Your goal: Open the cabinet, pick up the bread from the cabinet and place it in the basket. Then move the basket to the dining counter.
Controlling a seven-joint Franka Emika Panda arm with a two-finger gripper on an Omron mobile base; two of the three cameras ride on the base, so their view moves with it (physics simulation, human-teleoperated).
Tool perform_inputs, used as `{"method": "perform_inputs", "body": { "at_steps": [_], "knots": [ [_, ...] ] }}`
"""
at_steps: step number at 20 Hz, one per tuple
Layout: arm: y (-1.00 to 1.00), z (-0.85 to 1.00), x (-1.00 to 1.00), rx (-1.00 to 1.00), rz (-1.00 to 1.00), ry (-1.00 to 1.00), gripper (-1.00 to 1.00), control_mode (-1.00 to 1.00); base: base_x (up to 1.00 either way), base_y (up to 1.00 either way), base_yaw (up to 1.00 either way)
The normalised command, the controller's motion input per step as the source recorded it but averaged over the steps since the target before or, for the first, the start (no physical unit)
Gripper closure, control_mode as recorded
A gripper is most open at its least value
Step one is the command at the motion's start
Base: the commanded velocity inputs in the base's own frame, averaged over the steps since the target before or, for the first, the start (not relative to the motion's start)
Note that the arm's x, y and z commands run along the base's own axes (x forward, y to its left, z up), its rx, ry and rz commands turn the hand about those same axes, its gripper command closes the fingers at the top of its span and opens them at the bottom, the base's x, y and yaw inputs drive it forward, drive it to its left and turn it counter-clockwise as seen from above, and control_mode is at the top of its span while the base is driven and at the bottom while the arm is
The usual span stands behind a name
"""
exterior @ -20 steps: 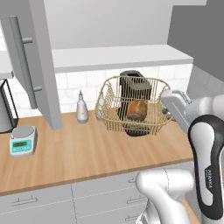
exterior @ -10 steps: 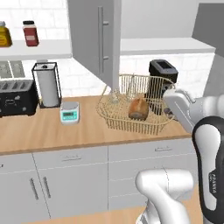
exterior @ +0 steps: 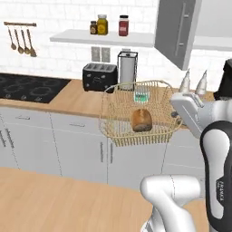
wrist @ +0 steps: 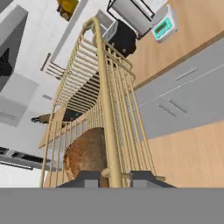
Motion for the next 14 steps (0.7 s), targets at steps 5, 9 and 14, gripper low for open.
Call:
{"method": "perform_inputs", "body": {
  "at_steps": [5, 9, 14],
  "knots": [
    [0.00, 0.00, 0.00, 0.00, 0.00, 0.00, 1.00, 1.00, 0.00, 0.81, 0.76],
    [0.00, 0.00, 0.00, 0.00, 0.00, 0.00, 1.00, 1.00, -0.03, 0.86, 0.71],
    [0.00, 0.00, 0.00, 0.00, 0.00, 0.00, 1.00, 1.00, -0.03, 0.73, 0.70]
  ]
}}
